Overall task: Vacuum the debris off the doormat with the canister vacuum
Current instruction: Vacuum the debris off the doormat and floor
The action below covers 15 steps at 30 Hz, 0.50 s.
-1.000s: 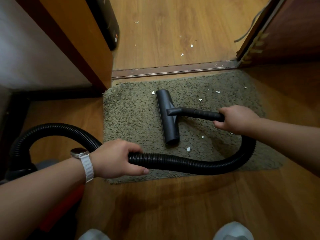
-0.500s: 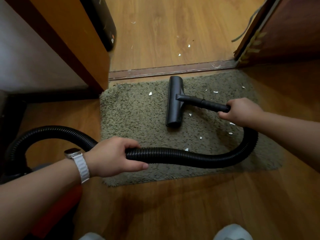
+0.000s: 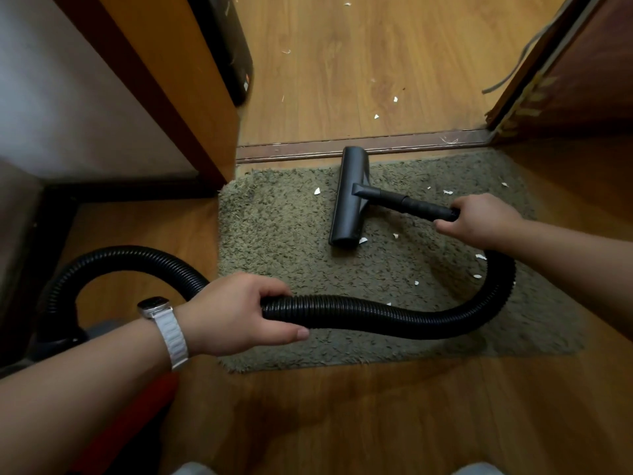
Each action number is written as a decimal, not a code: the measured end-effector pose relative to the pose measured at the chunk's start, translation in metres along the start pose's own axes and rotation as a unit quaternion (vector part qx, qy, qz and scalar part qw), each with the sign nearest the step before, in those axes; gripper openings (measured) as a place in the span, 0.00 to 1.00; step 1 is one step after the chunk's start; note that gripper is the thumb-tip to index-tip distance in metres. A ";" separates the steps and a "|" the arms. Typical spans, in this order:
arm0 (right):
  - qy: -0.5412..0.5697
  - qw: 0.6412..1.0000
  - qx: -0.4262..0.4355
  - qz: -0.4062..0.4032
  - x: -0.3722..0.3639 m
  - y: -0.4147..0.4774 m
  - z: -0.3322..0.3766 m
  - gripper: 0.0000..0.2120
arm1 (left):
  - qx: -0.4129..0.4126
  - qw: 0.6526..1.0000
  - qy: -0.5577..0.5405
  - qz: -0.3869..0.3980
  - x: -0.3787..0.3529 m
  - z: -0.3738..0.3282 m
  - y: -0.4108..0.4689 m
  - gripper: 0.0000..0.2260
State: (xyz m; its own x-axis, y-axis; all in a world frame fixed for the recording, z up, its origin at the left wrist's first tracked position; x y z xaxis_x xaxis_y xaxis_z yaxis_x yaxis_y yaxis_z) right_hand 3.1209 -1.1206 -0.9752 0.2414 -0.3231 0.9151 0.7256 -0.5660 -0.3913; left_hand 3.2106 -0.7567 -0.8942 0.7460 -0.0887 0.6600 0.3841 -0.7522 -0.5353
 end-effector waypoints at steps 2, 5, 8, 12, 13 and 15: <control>-0.002 1.000 -0.006 -0.001 0.004 0.005 0.003 0.17 | 0.003 1.000 -0.008 -0.012 0.007 0.001 0.000 0.24; -0.005 1.000 -0.004 0.007 0.007 0.011 0.015 0.17 | 0.011 0.999 -0.024 -0.033 0.016 0.004 -0.001 0.22; -0.012 1.000 0.010 0.017 0.007 0.016 0.034 0.17 | 0.024 0.998 -0.041 -0.047 0.019 0.011 -0.005 0.23; -0.024 0.998 0.046 0.025 0.007 0.021 0.062 0.18 | 0.031 0.997 -0.053 -0.052 0.022 0.015 -0.008 0.24; -0.029 0.997 0.060 0.027 0.008 0.021 0.069 0.17 | 0.030 0.996 -0.058 -0.054 0.023 0.015 -0.008 0.24; -0.037 0.995 0.088 0.030 0.008 0.020 0.080 0.16 | 0.028 0.996 -0.067 -0.054 0.023 0.016 -0.010 0.24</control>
State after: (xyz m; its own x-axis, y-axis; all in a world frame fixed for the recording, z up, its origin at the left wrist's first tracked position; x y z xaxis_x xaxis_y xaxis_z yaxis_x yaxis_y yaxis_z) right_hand 3.1888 -1.0733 -0.9677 0.3305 -0.2917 0.8976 0.8088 -0.4027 -0.4287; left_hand 3.2329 -0.7411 -0.8819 0.7628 0.0811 0.6415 0.4932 -0.7145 -0.4962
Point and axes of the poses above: each hand's wrist, its own y-axis towards the middle knuckle, its own x-axis out of the back of the hand, z = x × y, the point moved 8 cm from there along y, towards the middle knuckle, and after that the axes turned 1 degree about y, right-handed, at the moved point
